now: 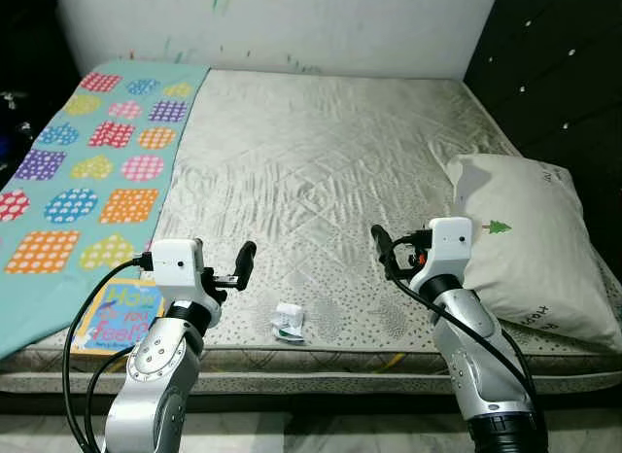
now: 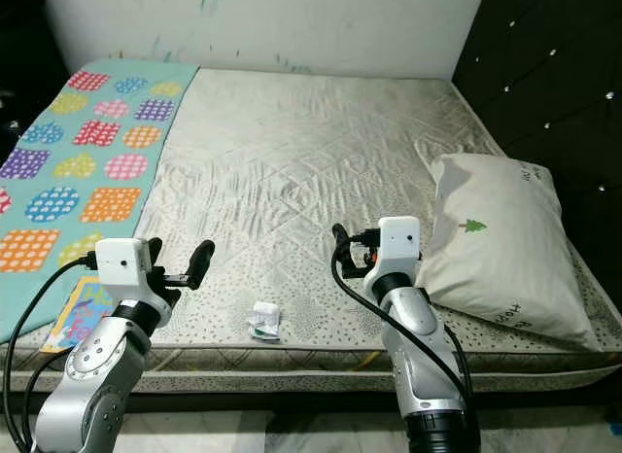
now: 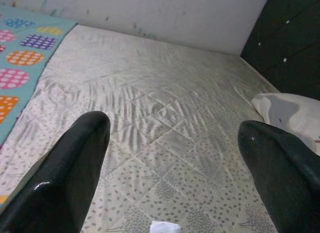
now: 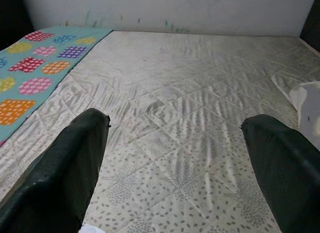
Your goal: Clean up the room
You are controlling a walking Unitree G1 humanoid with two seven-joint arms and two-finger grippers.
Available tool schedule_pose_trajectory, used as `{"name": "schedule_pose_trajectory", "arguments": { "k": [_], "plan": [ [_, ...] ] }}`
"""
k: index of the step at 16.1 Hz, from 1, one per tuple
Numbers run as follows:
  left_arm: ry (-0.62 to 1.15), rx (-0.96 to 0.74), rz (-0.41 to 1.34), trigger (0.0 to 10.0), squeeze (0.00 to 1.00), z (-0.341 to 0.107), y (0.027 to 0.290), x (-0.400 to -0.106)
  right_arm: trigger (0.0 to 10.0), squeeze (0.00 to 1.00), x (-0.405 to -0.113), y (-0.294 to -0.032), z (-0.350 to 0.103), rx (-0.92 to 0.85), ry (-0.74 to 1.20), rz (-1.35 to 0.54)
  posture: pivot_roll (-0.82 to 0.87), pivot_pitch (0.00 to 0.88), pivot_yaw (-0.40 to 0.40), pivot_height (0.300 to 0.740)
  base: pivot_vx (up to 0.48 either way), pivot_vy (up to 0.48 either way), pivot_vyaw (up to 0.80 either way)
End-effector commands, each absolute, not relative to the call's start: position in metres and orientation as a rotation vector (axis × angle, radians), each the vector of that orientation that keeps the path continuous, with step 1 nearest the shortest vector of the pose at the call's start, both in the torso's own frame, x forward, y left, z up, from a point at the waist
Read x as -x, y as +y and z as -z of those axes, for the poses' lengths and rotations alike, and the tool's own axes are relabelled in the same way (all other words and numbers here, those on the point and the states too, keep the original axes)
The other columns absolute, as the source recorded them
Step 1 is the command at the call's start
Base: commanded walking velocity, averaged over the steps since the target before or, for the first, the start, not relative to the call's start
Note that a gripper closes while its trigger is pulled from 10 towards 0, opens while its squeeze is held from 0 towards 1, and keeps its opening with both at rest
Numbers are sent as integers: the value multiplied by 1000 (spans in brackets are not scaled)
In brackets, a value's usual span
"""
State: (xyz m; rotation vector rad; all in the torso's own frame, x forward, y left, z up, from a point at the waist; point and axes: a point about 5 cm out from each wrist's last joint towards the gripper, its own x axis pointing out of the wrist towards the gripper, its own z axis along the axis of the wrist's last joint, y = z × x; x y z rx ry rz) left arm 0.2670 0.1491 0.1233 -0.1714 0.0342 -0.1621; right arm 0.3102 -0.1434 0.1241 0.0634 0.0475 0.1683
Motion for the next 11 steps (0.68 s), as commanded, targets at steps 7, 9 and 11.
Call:
{"name": "schedule_pose_trajectory", "arguments": {
  "k": [7, 9, 11],
  "plan": [
    [27, 168, 174, 10000, 0, -126, 150, -268, 10000, 0, -311, -144, -126, -63, 40, -163, -18, 82, -39, 740, 142, 0, 0],
    [26, 167, 174, 10000, 0, -126, 150, -268, 10000, 0, -312, -144, -125, -63, 49, -161, -18, 81, -38, 740, 264, 0, -266],
    [26, 167, 175, 10000, 0, -126, 150, -268, 10000, 0, -312, -145, -125, -72, 49, -158, -18, 81, -38, 740, 268, 0, -800]
  ]
}}
